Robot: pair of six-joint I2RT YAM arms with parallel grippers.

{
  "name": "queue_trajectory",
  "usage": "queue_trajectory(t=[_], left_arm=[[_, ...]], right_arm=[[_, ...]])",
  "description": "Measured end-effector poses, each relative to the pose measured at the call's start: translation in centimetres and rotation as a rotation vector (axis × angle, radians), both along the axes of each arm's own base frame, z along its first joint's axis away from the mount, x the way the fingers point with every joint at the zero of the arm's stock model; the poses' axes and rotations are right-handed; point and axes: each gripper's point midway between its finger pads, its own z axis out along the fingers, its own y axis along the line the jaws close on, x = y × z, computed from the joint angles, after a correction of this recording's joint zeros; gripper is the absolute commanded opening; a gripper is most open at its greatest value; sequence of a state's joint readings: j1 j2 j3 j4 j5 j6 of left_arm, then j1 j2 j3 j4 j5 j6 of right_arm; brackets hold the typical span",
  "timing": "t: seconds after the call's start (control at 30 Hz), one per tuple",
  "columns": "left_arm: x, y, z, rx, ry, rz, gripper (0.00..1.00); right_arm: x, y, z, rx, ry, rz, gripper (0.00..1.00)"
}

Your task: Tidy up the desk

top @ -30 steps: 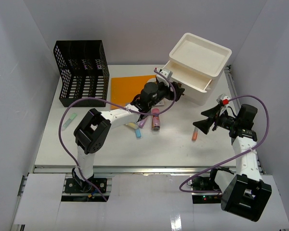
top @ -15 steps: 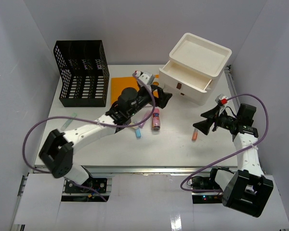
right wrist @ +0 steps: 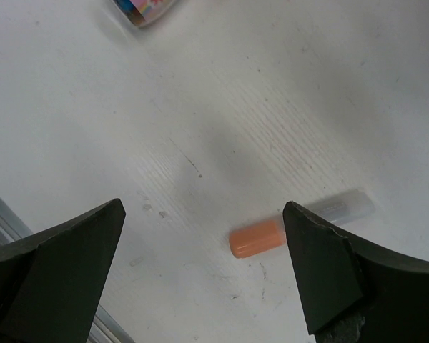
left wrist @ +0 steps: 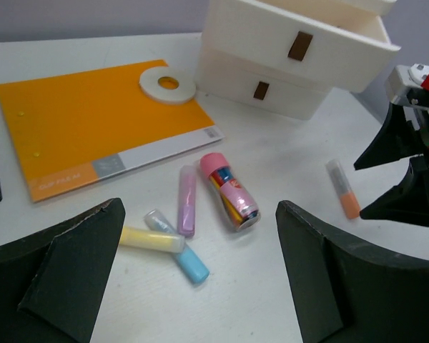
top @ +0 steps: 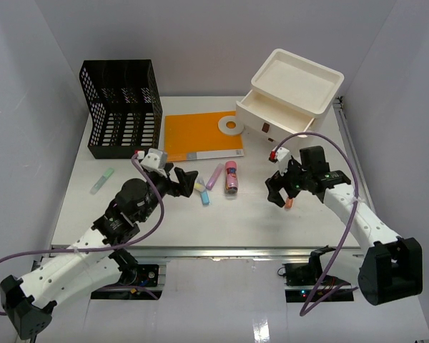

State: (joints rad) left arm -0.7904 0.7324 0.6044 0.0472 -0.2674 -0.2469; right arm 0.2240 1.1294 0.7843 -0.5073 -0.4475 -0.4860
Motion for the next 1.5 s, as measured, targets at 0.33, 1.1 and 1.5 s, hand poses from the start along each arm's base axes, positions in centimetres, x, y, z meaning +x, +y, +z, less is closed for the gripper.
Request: queue_trajectory(t=[0.33,1.1,1.5], left_arm=[[-2.1,3.7,-1.9,0.118,0.049,0.052,0.98],[-2.4,4.8,-2.2,0.148,0.051,0.077,0.98],[-2.2,4.6,-2.8,0.165,0.068,0.075,0.98]], right_arm=[[0.7,-3.3,-3.1,-0.245,0.091,-0.308,1.0],[3.0,-6.4,-8.4,-0.354,0.153,-0.527,0.6],[3.5,-5.3,-9.8,-0.292,0.163,-0.499,0.28]])
